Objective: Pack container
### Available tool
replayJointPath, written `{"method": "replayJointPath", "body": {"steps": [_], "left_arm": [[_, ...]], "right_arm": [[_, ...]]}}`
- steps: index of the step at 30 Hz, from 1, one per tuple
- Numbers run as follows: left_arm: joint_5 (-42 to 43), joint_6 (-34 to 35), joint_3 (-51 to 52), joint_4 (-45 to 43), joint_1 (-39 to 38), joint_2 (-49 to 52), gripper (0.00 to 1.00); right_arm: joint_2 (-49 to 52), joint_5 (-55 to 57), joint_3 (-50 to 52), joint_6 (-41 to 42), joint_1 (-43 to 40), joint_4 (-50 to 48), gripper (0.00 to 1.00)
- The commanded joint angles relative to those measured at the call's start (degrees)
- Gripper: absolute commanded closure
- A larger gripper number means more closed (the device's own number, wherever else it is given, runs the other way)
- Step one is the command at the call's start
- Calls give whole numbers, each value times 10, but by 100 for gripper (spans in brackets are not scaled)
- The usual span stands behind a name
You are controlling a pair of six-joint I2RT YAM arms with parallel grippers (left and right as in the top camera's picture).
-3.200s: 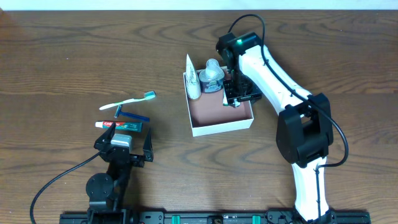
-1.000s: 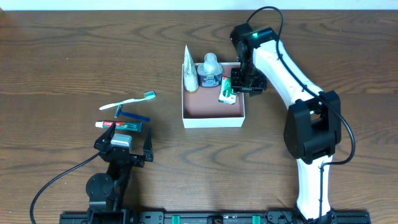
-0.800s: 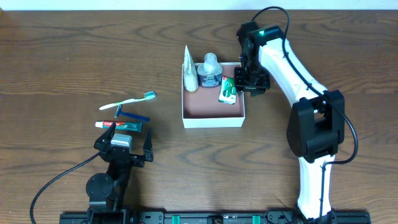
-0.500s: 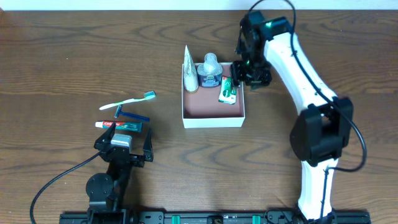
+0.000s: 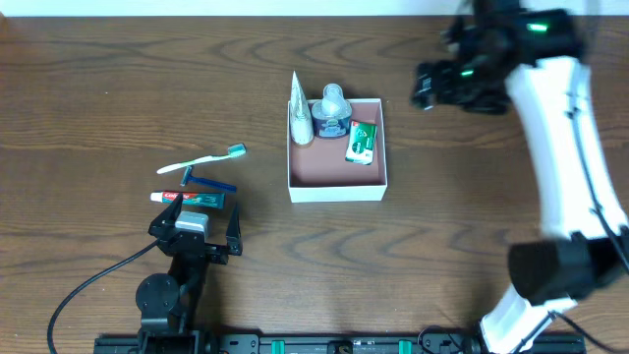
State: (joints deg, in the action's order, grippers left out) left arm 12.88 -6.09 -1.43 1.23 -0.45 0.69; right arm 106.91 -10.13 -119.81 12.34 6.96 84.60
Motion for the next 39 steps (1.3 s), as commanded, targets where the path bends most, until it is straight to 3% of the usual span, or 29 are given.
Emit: {"method": "replayJointPath", "body": {"steps": [1, 8, 17, 39], "left_arm": [[1, -5, 12, 17, -2, 0, 2], [1, -5, 12, 17, -2, 0, 2], [1, -5, 12, 17, -2, 0, 2], [2, 14, 6, -6, -2, 0, 2]], "right_arm": [[-57, 22, -14, 0, -52, -10, 1], [-106, 80, -14, -23, -158, -17, 1], [-107, 122, -13, 35, -248, 9, 1], [-107, 123, -13, 35, -254, 10, 1]]}}
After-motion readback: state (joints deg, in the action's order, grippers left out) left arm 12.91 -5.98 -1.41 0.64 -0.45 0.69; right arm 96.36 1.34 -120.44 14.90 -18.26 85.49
